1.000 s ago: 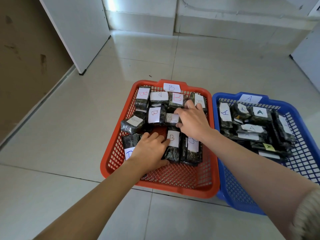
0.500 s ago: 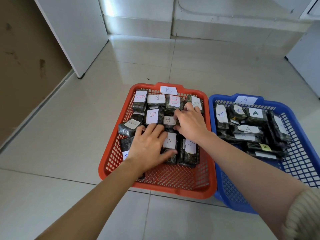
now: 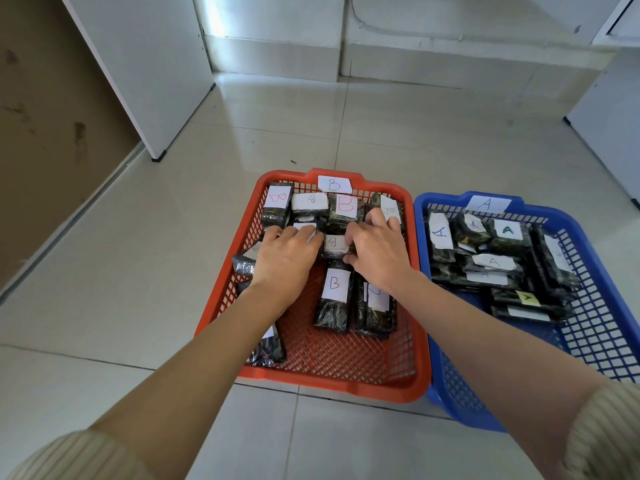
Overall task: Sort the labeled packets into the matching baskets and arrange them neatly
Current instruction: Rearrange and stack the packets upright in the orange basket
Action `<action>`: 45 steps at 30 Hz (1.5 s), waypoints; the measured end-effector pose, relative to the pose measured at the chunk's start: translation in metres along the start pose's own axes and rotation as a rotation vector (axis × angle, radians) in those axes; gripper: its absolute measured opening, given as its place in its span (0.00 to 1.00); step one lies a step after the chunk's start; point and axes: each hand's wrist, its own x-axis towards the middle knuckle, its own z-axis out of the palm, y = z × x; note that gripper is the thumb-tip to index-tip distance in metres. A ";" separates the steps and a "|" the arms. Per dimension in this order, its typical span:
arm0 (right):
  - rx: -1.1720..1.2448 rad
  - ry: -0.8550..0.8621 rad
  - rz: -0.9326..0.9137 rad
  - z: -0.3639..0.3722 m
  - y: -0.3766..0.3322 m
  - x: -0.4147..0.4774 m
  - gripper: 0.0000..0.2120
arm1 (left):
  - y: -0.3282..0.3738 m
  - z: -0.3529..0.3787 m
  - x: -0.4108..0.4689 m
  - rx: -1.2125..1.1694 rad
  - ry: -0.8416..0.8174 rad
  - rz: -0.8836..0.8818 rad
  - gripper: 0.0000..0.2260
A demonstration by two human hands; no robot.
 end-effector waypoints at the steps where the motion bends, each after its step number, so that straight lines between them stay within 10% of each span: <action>1: 0.016 0.000 0.009 -0.002 -0.001 -0.001 0.14 | -0.003 -0.004 -0.003 -0.032 0.018 -0.020 0.20; 6: 0.360 0.153 0.010 -0.019 -0.024 -0.022 0.12 | -0.040 -0.031 -0.039 -0.184 -0.033 -0.108 0.18; 10: 0.864 -0.361 0.054 -0.033 -0.069 -0.053 0.11 | -0.060 -0.035 -0.056 -0.159 -0.284 -0.052 0.23; 17: 0.933 -0.610 0.219 -0.015 -0.109 -0.061 0.23 | -0.057 -0.042 -0.051 -0.316 -0.236 -0.137 0.15; 24: 0.933 -0.802 0.279 -0.055 -0.052 -0.058 0.13 | -0.054 -0.038 -0.052 -0.306 -0.161 -0.135 0.15; 36: 0.630 -0.371 0.486 -0.030 -0.034 -0.066 0.22 | -0.040 -0.028 -0.063 0.256 -0.237 -0.092 0.23; 42: 0.390 -0.097 -0.022 -0.034 -0.047 -0.075 0.20 | -0.027 -0.023 -0.055 0.206 -0.239 -0.151 0.22; 45: 0.157 -0.232 -0.236 -0.025 -0.050 -0.074 0.23 | -0.026 -0.021 -0.050 0.223 -0.250 -0.176 0.21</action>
